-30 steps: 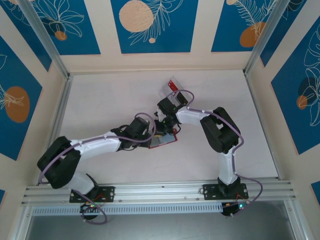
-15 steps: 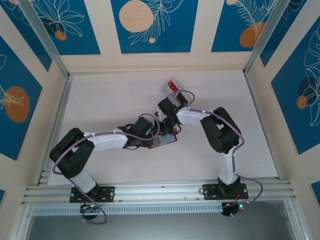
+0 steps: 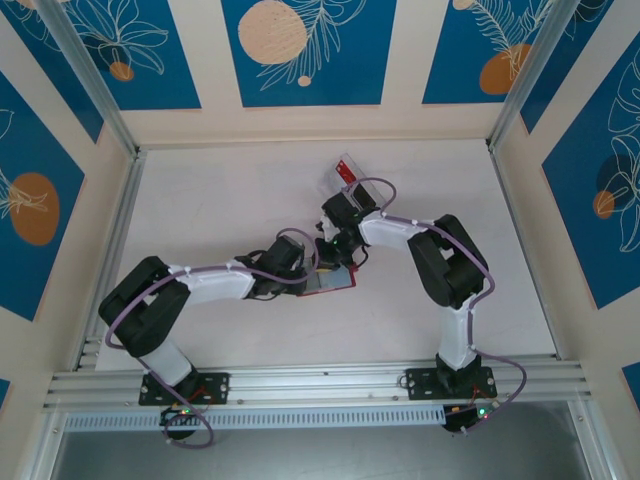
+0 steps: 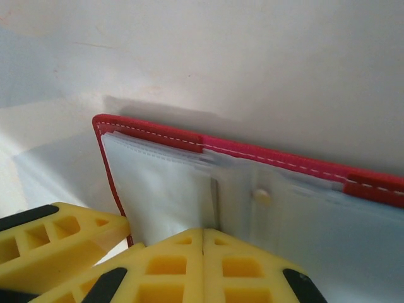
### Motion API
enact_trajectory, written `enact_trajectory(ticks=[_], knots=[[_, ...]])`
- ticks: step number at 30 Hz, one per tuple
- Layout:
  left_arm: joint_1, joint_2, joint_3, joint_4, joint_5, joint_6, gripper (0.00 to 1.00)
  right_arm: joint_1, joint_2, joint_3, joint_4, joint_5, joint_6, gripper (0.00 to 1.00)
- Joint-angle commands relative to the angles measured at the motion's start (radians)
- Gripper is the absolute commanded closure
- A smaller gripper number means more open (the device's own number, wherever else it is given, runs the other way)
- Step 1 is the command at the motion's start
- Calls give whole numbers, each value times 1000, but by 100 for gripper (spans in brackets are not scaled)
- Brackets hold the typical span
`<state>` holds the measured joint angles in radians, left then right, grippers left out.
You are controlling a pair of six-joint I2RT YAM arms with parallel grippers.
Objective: Put the credit cards into the card holder
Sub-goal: Flip over the card slot in the card holder, then pick up the credit card from the storage box.
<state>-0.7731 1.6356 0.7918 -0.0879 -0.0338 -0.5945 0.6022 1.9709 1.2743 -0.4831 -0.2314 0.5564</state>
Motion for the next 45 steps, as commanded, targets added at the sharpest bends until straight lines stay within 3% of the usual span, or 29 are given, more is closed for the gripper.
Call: enact_trajectory(ticks=[1, 6, 9, 16, 20, 33, 45], knots=[[7, 26, -40, -55, -10, 1, 81, -26, -64, 68, -55, 22, -46, 99], [6, 23, -51, -44, 0, -1, 81, -112, -89, 194, -139, 112, -99, 78], [5, 19, -61, -34, 3, -3, 81, -145, -81, 298, -213, 252, -153, 68], [4, 17, -68, -17, 15, -4, 81, -200, 55, 571, -389, 553, -275, 59], [3, 21, -71, -11, 21, -2, 81, -210, 101, 649, -422, 606, -324, 52], [3, 19, -72, -7, 28, -3, 81, -243, 198, 728, -489, 623, -374, 54], [3, 15, -69, -14, 25, -5, 81, -248, 239, 731, -496, 553, -380, 59]])
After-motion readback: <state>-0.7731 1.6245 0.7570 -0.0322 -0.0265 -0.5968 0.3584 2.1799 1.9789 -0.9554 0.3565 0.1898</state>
